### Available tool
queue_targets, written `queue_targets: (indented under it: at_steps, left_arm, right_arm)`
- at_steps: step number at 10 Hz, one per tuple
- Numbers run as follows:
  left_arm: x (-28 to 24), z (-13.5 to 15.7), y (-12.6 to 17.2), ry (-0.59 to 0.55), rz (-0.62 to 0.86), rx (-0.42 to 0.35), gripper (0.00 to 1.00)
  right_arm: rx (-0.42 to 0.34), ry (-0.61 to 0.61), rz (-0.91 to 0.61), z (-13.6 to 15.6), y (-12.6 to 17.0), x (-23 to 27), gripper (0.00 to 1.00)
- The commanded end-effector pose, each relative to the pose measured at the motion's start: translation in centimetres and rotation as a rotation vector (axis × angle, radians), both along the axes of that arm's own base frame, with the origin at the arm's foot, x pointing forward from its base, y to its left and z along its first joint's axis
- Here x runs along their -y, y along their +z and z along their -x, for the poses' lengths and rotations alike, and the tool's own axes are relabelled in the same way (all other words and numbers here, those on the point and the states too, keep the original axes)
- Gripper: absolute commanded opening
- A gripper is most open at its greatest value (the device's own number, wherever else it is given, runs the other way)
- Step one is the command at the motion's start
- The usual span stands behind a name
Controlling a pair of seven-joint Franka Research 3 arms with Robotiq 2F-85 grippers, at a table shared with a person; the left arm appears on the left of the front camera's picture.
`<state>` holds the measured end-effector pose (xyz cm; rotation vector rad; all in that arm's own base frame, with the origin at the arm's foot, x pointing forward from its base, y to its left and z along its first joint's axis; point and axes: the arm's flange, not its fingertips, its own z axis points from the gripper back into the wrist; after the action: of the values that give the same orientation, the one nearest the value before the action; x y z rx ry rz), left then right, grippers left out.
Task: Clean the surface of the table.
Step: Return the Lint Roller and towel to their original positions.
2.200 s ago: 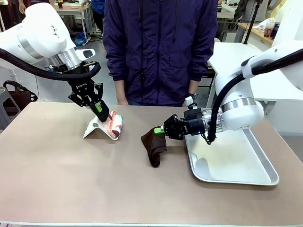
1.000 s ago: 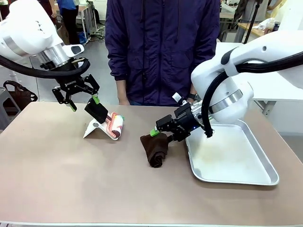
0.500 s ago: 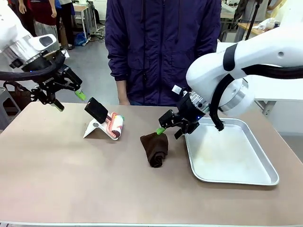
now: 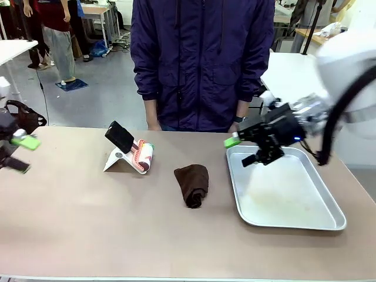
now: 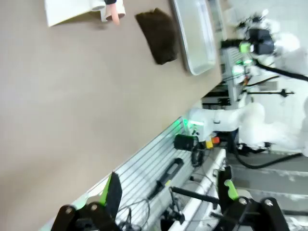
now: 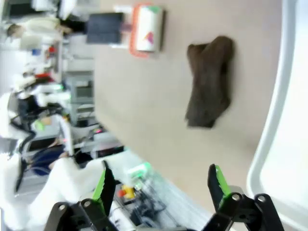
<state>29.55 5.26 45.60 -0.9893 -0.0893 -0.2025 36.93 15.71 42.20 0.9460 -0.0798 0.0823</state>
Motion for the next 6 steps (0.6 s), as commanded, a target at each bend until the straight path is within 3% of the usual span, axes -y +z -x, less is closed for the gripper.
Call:
queue_targets:
  at_steps: [1,3,6]
  left_arm:
    - [-2.0,1.4,-1.2,0.068,0.089,0.021,1.0]
    - [-4.2,2.6,-2.4,0.115,0.185,0.026,0.97]
    - [-6.9,1.1,-4.4,0.155,0.317,0.048,0.97]
  right_arm:
    - [-0.028,-0.025,-0.172,3.3,-0.2,5.1,1.0]
    - [-0.029,-0.031,-0.38,6.9,-0.4,10.5,1.0]
    - [-0.03,-0.09,-0.547,10.3,-3.2,17.0,1.0]
